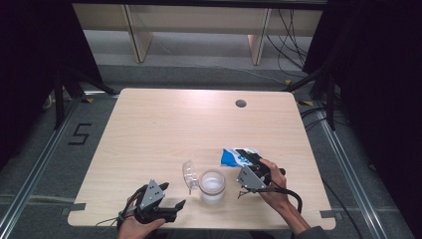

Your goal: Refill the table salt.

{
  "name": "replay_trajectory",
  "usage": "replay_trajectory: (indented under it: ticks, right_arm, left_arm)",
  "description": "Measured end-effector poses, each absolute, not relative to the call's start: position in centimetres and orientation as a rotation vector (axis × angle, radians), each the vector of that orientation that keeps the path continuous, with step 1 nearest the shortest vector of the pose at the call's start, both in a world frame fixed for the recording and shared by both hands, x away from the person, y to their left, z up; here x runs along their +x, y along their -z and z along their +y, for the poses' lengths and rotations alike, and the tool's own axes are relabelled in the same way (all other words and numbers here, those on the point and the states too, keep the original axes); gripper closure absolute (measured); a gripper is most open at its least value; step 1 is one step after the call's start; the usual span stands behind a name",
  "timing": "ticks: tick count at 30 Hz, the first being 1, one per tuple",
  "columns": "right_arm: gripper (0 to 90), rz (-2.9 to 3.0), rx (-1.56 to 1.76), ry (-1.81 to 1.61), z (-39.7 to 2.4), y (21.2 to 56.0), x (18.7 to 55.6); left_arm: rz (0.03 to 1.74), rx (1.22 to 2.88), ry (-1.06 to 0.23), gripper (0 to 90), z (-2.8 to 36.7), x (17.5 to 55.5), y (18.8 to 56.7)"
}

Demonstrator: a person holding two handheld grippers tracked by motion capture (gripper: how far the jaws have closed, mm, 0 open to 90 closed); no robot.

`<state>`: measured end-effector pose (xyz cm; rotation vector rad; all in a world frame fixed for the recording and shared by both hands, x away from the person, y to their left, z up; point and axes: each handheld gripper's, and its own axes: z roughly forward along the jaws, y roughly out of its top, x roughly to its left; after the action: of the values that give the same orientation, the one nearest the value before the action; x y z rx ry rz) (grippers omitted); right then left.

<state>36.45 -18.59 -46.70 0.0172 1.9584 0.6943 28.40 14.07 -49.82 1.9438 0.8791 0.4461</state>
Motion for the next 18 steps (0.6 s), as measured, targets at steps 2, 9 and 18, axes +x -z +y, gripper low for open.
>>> replay_trajectory:
  ticks: [2,9,18]
  right_arm:
    - [79.1,1.962,0.018,-0.691,-18.67,46.73,36.54]
    - [79.2,1.985,0.021,-0.712,-18.84,46.66,36.86]
    - [79.5,2.028,0.135,-0.791,-19.17,46.96,37.37]
  left_arm:
    - [0.887,1.939,-0.437,20.1,14.0,28.37,49.85]
    - [0.879,1.946,-0.446,20.1,14.08,28.39,49.81]
    - [0.884,1.943,-0.443,20.0,14.05,28.39,49.84]
